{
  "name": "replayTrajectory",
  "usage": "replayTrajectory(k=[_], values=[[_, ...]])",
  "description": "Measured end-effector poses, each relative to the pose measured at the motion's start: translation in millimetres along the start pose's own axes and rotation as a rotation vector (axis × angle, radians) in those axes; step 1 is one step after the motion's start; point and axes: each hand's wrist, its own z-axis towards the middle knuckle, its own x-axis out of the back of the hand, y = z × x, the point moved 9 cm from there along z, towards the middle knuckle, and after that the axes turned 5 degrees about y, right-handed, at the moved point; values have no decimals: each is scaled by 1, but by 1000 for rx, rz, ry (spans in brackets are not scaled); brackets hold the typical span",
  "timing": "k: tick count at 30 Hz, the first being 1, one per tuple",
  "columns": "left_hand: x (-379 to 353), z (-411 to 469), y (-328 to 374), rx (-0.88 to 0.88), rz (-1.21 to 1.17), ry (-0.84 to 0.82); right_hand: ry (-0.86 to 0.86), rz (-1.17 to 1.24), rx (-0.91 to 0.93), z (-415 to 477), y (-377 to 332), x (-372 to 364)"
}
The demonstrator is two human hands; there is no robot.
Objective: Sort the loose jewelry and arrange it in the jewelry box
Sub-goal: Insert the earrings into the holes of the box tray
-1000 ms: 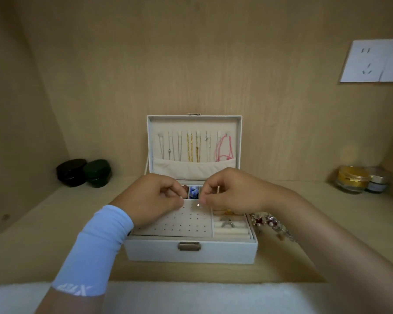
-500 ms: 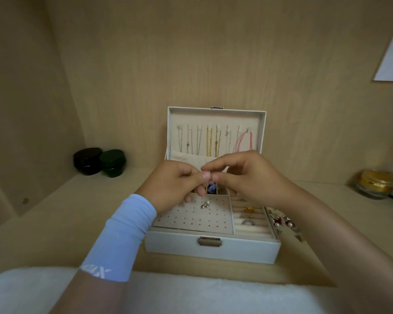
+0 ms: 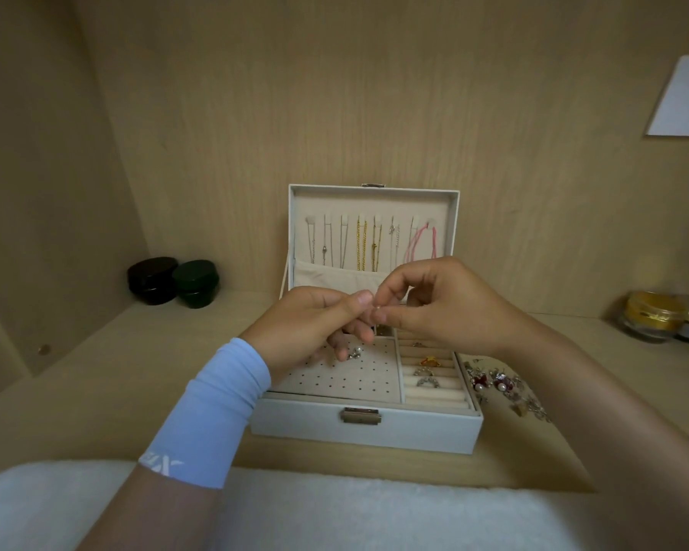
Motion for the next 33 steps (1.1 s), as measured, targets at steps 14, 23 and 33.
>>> replayTrajectory(k=[14, 23, 33], values=[[1, 9, -14, -178, 713, -1, -332, -369, -36, -24, 11, -33], [-1, 10, -13, -182, 657, 3, -378, -390, -65, -25, 11, -31], [-6, 13, -15, -141, 647, 46, -139, -434, -86, -6, 32, -14]])
